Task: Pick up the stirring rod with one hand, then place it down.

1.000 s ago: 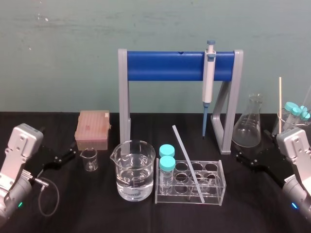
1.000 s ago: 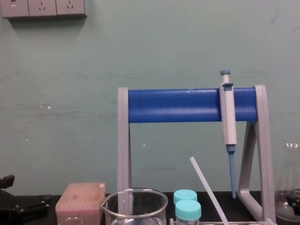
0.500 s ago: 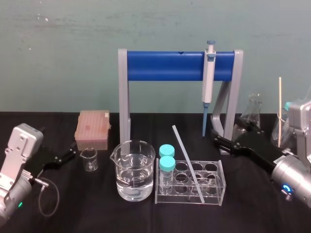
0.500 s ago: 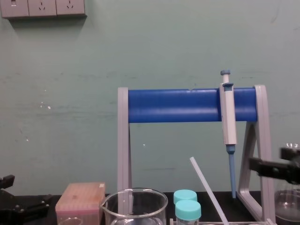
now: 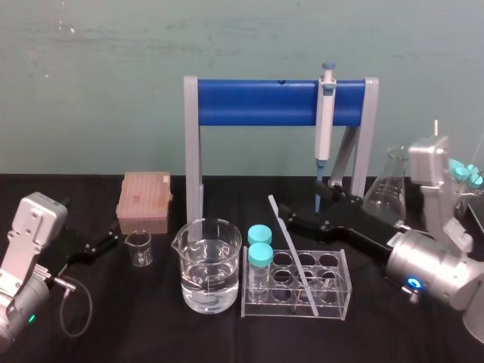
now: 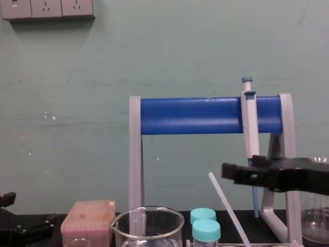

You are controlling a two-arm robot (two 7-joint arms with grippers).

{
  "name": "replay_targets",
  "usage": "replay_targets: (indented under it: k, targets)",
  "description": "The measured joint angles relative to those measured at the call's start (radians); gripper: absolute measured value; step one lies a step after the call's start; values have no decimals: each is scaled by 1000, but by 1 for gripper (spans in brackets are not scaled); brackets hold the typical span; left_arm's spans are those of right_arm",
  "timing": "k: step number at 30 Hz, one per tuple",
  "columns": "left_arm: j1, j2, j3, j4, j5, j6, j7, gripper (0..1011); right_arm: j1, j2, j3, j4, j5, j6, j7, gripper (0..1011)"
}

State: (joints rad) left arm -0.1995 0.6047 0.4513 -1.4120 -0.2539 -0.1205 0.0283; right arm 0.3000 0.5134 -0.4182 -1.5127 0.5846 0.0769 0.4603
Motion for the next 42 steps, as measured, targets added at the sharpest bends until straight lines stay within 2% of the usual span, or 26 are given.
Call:
replay_targets:
  k: [7, 17, 28, 42]
  targets:
    - [0, 0, 0, 0, 0, 0, 0, 1000, 71, -35, -47, 71, -38, 65, 19, 1003]
    - [0, 0, 0, 0, 0, 0, 0, 1000, 130, -78, -75, 152, -68, 76, 35, 1003]
    - [0, 0, 0, 0, 0, 0, 0, 1000, 145, -89, -92, 176, -91, 76, 54, 1003]
    - [0, 0, 0, 0, 0, 0, 0, 1000, 144, -88, -90, 176, -89, 76, 53, 981]
